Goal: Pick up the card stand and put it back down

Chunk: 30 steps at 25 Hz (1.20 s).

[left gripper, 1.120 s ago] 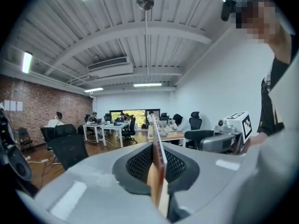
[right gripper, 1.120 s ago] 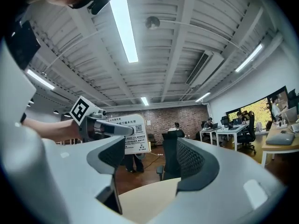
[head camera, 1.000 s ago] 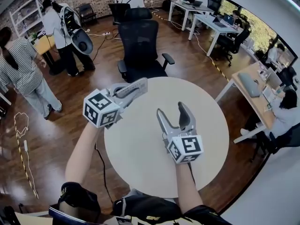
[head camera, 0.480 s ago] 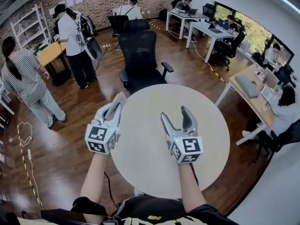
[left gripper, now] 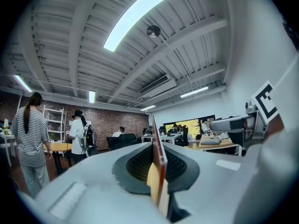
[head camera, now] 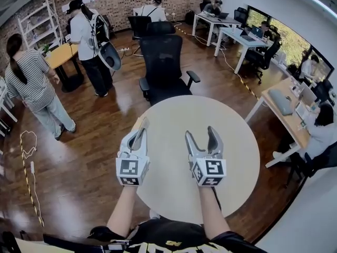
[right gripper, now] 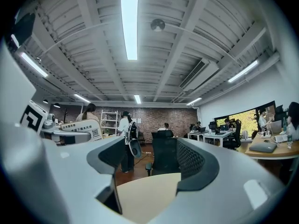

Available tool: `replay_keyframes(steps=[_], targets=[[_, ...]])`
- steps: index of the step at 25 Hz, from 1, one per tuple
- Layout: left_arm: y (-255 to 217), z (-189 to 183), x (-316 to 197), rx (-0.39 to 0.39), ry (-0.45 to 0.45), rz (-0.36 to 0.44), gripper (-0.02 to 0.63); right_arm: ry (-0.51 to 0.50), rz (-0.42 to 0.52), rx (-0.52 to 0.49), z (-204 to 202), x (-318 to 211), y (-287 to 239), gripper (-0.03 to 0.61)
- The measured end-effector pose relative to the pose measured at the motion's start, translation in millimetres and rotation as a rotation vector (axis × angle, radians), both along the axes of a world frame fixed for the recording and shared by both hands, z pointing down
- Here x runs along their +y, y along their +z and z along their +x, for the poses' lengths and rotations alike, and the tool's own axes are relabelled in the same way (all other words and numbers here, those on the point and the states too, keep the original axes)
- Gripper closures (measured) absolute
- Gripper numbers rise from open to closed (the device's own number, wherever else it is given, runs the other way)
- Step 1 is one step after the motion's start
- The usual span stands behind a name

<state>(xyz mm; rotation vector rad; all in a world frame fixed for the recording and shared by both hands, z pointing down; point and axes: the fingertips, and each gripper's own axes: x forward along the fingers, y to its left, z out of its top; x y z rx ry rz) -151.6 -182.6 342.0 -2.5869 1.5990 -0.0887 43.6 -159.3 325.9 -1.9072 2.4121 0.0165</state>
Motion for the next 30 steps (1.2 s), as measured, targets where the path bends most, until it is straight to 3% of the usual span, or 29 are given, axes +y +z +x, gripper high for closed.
replay_keyframes(steps=[10,21,26,30], targets=[[7,-7,17,0.066,-0.003,0.01,0.597,-0.009,-0.004,0.009,-11,9,8,0.227],[8,5,26,0.071,0.051,0.003,0.597,0.013,-0.009,0.0,-11,22,12,0.227],[12,25,31,0.066,0.111,-0.011,0.597,0.061,-0.011,-0.007,4,37,15,0.227],[16,63,37,0.059,0.189,-0.023,0.598,0.137,-0.012,-0.015,38,55,19,0.227]])
